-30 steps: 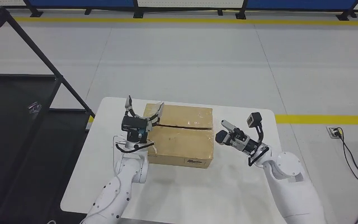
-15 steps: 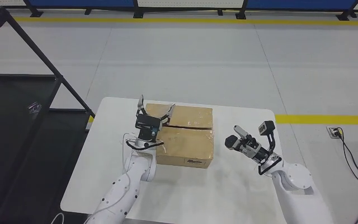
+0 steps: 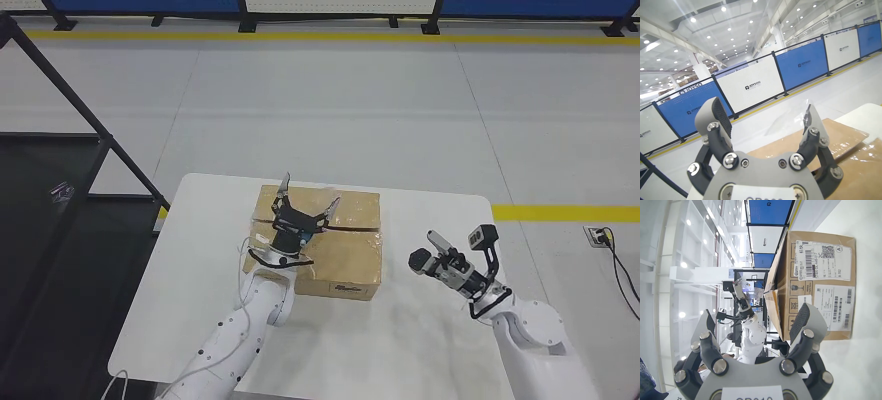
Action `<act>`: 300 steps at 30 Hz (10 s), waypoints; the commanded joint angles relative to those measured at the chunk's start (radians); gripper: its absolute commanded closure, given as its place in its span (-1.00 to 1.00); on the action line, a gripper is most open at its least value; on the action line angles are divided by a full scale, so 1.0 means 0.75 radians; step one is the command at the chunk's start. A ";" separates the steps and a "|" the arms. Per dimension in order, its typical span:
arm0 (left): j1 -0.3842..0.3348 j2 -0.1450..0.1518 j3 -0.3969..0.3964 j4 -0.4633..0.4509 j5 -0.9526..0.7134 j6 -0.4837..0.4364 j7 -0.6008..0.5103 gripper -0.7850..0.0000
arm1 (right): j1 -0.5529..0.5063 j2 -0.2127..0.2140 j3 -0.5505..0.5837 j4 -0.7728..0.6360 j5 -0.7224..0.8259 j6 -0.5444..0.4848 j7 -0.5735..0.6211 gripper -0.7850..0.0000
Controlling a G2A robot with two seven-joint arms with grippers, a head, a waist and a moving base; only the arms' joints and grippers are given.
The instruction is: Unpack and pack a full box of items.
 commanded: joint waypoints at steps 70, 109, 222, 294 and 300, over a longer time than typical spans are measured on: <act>0.478 0.036 -0.750 -0.426 0.132 -0.349 0.079 -1.00 | 0.185 0.060 -0.096 -0.024 -0.047 -0.025 0.068 -1.00; 0.068 0.078 -0.382 -0.112 0.556 -1.078 -0.089 -1.00 | 0.075 0.100 -0.055 -0.077 0.047 -0.169 0.174 -1.00; 0.398 0.086 -0.647 -0.276 0.116 -0.414 0.056 -1.00 | 0.537 0.017 -0.527 0.296 -0.076 0.110 -0.078 -1.00; 0.610 0.100 -0.837 -0.188 -0.204 -0.264 0.199 -1.00 | 0.932 -0.292 -1.138 0.426 -0.302 0.744 -0.497 1.00; 0.625 0.101 -0.848 -0.180 -0.224 -0.273 0.218 -1.00 | 0.987 -0.365 -1.177 0.521 -0.245 0.722 -0.544 1.00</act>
